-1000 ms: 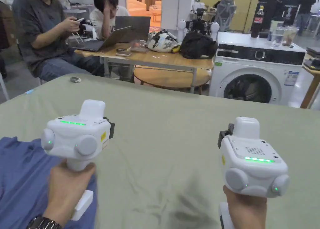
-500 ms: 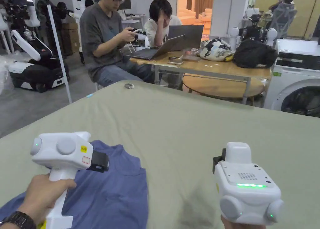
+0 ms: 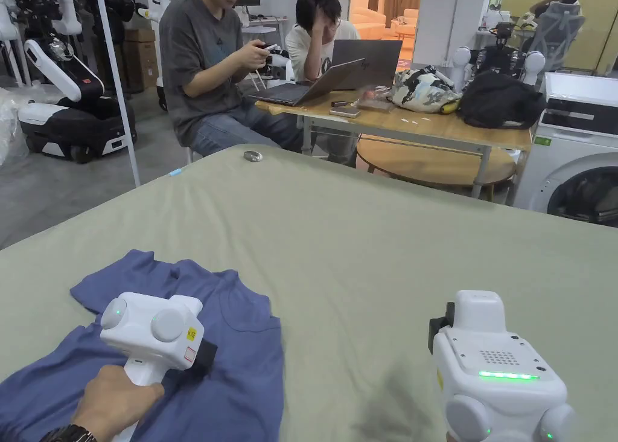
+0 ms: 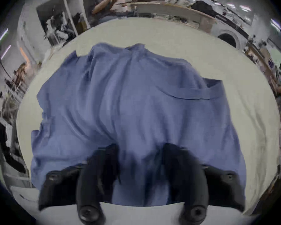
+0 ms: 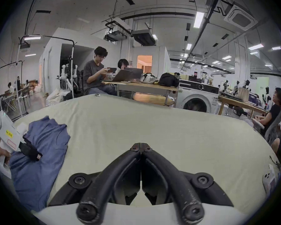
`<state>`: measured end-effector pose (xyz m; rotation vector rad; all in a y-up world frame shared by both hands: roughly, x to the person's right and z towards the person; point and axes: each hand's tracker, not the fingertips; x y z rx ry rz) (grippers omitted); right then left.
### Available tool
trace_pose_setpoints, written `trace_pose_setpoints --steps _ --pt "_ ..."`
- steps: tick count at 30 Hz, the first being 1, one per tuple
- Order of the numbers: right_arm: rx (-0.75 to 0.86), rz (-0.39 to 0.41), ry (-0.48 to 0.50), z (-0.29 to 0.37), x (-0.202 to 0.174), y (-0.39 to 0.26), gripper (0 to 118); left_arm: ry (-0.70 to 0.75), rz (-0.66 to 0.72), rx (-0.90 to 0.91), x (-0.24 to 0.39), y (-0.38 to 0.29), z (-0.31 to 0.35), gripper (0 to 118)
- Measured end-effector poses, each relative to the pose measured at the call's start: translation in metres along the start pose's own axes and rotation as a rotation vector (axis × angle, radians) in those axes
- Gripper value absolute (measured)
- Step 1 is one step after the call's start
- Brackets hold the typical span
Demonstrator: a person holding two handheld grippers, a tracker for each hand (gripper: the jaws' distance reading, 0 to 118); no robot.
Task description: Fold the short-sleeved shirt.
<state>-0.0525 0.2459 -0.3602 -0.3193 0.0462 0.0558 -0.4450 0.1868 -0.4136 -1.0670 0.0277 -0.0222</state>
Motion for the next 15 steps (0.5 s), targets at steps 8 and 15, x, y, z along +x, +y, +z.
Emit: trace_pose_setpoints --steps 8,15 --pt "-0.002 -0.002 -0.019 0.006 0.015 -0.001 0 -0.053 0.088 0.097 -0.020 -0.008 0.020 0" --pt "0.019 -0.011 -0.057 0.012 0.038 0.012 0 -0.101 0.109 0.344 -0.010 0.022 0.102 0"
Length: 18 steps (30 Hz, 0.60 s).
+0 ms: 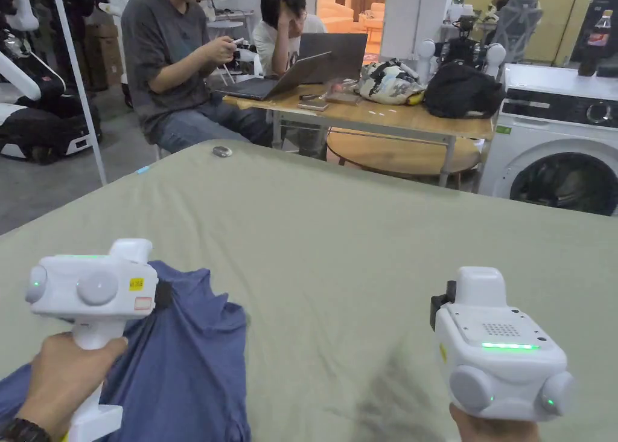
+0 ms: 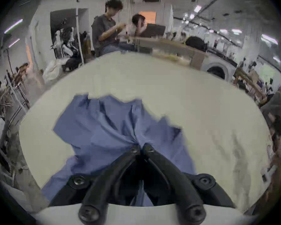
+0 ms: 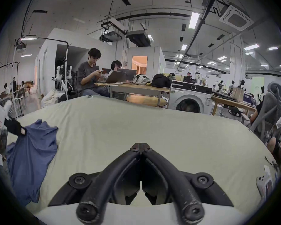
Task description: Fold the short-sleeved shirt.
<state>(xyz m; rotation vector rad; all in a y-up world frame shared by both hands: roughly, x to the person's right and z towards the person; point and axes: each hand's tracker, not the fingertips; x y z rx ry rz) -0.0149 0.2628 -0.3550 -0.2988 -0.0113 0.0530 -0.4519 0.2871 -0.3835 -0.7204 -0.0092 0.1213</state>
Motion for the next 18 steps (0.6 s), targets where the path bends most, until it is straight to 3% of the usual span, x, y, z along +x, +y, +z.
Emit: trace_pose_setpoints --steps 8,18 --pt "0.042 -0.019 -0.054 0.016 0.036 0.012 0 -0.118 -0.099 0.195 0.087 0.081 0.051 0" --pt "0.084 -0.013 -0.184 0.058 0.101 0.006 0 -0.436 -0.294 0.242 0.278 0.118 0.055 0"
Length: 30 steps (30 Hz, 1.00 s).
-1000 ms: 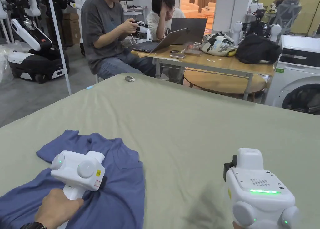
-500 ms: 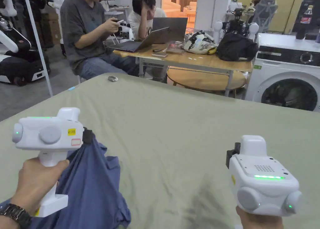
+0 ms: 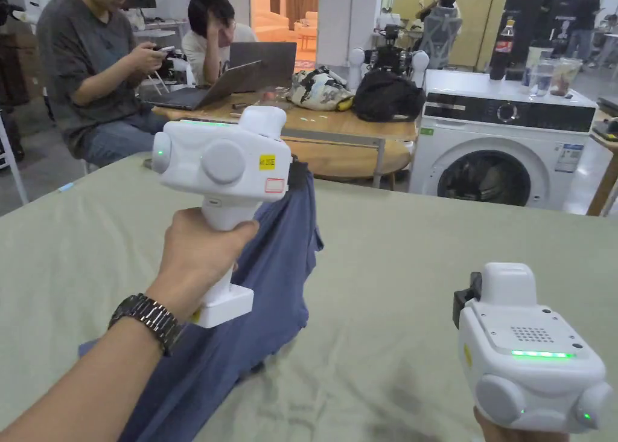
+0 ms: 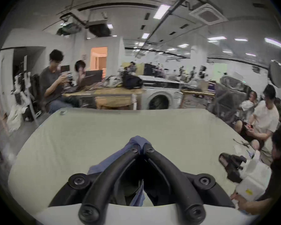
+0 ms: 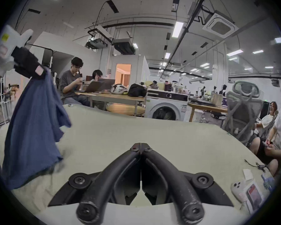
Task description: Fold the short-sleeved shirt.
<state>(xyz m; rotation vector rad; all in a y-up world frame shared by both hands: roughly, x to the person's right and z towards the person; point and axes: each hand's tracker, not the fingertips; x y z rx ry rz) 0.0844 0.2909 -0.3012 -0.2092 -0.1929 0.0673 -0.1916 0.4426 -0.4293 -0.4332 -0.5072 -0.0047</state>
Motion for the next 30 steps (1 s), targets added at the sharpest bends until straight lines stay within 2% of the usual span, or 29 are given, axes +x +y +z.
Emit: trace_pose_setpoints --steps 5,7,10,13,17,20,21,22,23,25,27,30 --pt "0.026 -0.016 -0.123 0.020 0.055 -0.002 0 -0.153 -0.095 -0.046 0.092 0.002 -0.053 0" --pt "0.037 -0.009 -0.195 0.030 0.076 -0.003 0 -0.233 -0.101 -0.065 0.127 -0.003 -0.069 0" --pt "0.031 -0.040 -0.246 0.043 0.110 -0.003 0 -0.360 -0.083 -0.063 0.175 -0.011 -0.086 0" --pt "0.029 -0.053 -0.308 0.053 0.138 -0.006 0 -0.458 -0.132 -0.096 0.219 -0.031 -0.097 0" --pt "0.009 -0.077 -0.354 0.062 0.163 -0.013 0 -0.507 -0.161 -0.223 0.256 -0.079 -0.116 0" --pt "-0.017 -0.087 -0.364 0.064 0.169 -0.020 0 -0.525 -0.127 -0.322 0.262 -0.113 -0.126 2" --pt "-0.024 -0.091 -0.361 0.064 0.170 -0.023 0 -0.538 -0.114 -0.334 0.260 -0.122 -0.128 5" --pt "-0.031 -0.095 -0.356 0.063 0.169 -0.025 0 -0.529 -0.115 -0.339 0.259 -0.127 -0.127 15" --pt "-0.040 -0.099 -0.350 0.063 0.169 -0.027 0 -0.518 -0.116 -0.340 0.256 -0.132 -0.125 38" --pt "-0.048 -0.102 -0.337 0.062 0.164 -0.028 0 -0.491 -0.113 -0.322 0.245 -0.136 -0.115 50" --pt "-0.052 -0.108 -0.317 0.061 0.159 -0.027 0 -0.460 -0.068 -0.268 0.226 -0.133 -0.100 67" --pt "-0.047 -0.121 -0.288 0.059 0.151 -0.023 0 -0.437 0.000 -0.190 0.191 -0.129 -0.073 67"
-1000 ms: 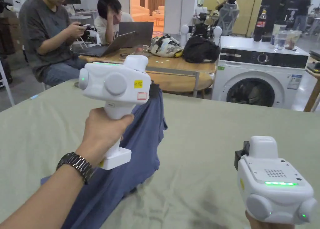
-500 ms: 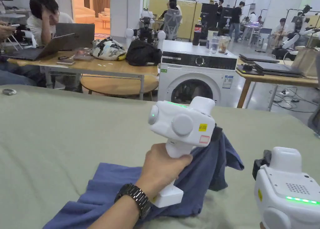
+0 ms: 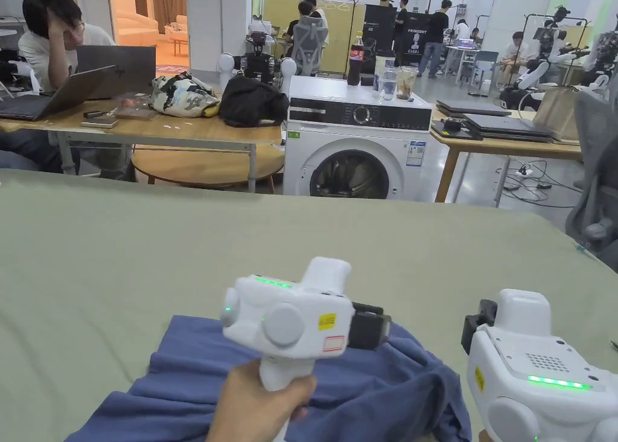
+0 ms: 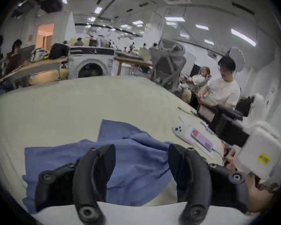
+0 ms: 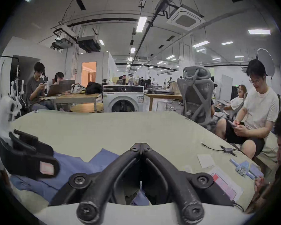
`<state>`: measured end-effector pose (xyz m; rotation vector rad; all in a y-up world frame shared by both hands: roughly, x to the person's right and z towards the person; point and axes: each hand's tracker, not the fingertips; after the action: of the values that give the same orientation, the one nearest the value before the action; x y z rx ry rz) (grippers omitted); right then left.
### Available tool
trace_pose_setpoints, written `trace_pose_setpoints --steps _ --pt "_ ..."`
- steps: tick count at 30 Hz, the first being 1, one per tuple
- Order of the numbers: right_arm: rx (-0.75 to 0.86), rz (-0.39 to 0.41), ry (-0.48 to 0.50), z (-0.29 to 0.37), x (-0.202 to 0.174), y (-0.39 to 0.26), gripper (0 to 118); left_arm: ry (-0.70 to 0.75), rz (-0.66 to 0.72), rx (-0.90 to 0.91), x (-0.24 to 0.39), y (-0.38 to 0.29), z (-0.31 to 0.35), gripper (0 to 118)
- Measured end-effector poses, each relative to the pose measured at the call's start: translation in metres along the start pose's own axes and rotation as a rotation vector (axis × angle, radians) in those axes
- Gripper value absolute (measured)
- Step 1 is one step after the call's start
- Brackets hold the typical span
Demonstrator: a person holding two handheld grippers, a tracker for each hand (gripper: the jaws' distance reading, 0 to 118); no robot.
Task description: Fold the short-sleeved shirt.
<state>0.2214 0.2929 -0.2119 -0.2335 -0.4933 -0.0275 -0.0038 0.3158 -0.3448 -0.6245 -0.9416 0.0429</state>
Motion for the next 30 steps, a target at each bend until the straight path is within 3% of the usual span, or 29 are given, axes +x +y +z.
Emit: trace_pose_setpoints --steps 4,5,6,7,8,10,16,20,24,26,27,29,30 --pt "0.000 -0.014 0.041 0.001 -0.013 0.005 0 0.106 0.032 0.109 -0.027 -0.016 0.045 64" --pt "-0.001 -0.014 0.047 0.000 -0.017 0.006 0 0.138 0.041 0.127 -0.034 -0.021 0.054 44" --pt "-0.004 -0.015 0.056 -0.001 -0.022 0.006 0 0.162 0.038 0.121 -0.041 -0.025 0.061 17" --pt "-0.008 -0.016 0.064 -0.002 -0.026 0.005 0 0.196 0.034 0.107 -0.047 -0.029 0.065 0" --pt "-0.012 -0.017 0.076 -0.003 -0.030 0.004 0 0.270 0.032 0.100 -0.054 -0.036 0.068 0" --pt "-0.018 -0.016 0.091 -0.006 -0.039 0.003 0 0.250 0.065 0.095 -0.073 -0.039 0.078 0" --pt "-0.042 -0.002 0.137 -0.015 -0.062 0.001 0 0.384 0.173 0.088 -0.136 -0.028 0.093 0" --pt "-0.074 -0.014 0.156 -0.024 -0.071 0.002 0 0.503 0.241 -0.011 -0.197 -0.002 0.076 0" --pt "-0.091 -0.017 0.169 -0.035 -0.074 0.001 0 0.457 0.321 -0.127 -0.248 0.019 0.045 0" --pt "-0.087 -0.012 0.172 -0.040 -0.075 0.000 0 0.486 0.354 -0.267 -0.270 0.027 0.018 0" --pt "-0.087 -0.003 0.168 -0.043 -0.075 0.000 0 0.493 0.365 -0.296 -0.279 0.027 0.005 8" --pt "-0.088 0.000 0.168 -0.047 -0.072 -0.002 0 0.488 0.401 -0.338 -0.290 0.021 -0.018 49" --pt "-0.095 0.002 0.165 -0.049 -0.070 -0.003 0 0.471 0.427 -0.349 -0.296 0.017 -0.031 56"
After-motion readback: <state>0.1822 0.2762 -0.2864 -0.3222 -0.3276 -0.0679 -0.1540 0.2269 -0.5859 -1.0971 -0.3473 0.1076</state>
